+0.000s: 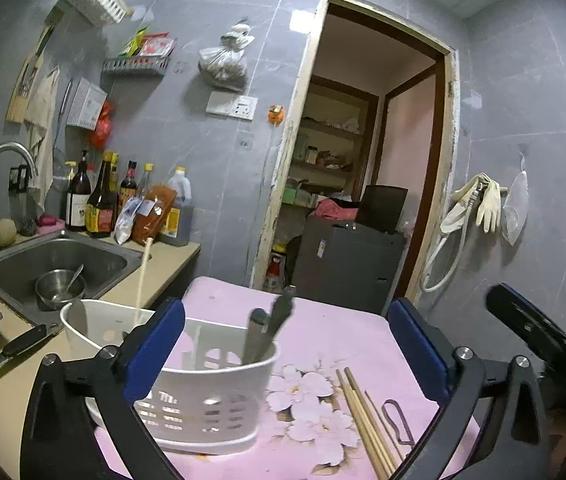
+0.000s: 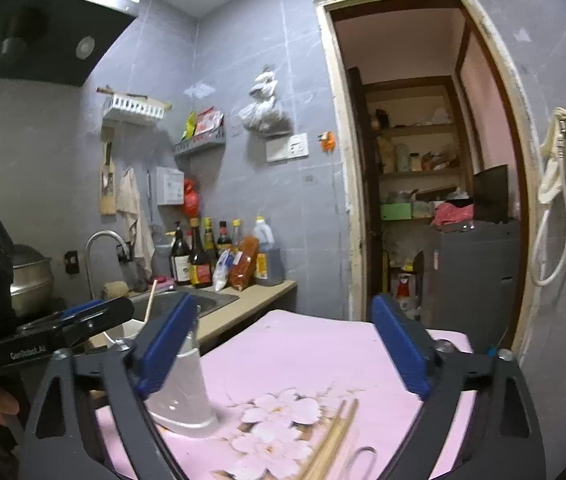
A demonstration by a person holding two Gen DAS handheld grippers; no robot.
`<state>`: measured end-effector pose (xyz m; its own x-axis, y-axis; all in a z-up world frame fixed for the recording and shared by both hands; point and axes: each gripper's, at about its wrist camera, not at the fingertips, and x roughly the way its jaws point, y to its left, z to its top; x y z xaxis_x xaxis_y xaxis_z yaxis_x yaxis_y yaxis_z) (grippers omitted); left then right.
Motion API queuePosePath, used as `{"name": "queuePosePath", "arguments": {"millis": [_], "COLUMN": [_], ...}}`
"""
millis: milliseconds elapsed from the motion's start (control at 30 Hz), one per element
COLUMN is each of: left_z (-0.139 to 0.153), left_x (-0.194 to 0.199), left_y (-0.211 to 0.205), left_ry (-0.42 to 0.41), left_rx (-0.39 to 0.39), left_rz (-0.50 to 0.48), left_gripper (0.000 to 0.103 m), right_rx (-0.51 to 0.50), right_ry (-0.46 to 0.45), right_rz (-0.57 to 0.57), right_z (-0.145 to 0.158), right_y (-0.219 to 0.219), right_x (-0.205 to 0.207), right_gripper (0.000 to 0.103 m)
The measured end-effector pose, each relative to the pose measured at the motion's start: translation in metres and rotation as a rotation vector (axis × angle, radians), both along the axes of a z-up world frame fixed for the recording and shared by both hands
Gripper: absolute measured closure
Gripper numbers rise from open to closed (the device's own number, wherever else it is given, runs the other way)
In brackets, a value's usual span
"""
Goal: Organize utensils
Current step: 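Withdraw both tools from the holder toward the chopsticks and tongs on the cloth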
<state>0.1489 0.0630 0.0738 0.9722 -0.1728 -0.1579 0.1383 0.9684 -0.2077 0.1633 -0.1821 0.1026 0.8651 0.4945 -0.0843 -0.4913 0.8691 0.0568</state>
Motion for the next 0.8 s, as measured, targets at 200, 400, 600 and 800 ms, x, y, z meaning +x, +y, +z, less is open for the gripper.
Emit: {"name": "queuePosePath", "arguments": {"millis": [200, 400, 600, 800], "left_z": [-0.009, -0.029, -0.051, -0.074], "left_x": [-0.001, 0.01, 0.023, 0.044], "left_y": [-0.029, -0.056, -0.074, -0.091], "left_ry": [0.018, 0.103, 0.197, 0.341], "left_rx": [0.059, 0.107, 0.132, 0.196], "left_rz": [-0.043, -0.1, -0.12, -0.184], "left_gripper": [0.002, 0.002, 0.002, 0.002], "right_rx": [-0.018, -0.061, -0.091, -0.114], "right_ry": [-0.006, 0.066, 0.167, 0.313], "right_rz": [-0.055, -0.105, -0.128, -0.097], "right_z": [-0.01, -0.026, -0.042, -0.061], "right_y": [-0.032, -0.055, -0.069, -0.077], "right_x": [-0.01, -0.003, 0.01, 0.034], "right_gripper": [0.0, 0.0, 0.0, 0.0]}}
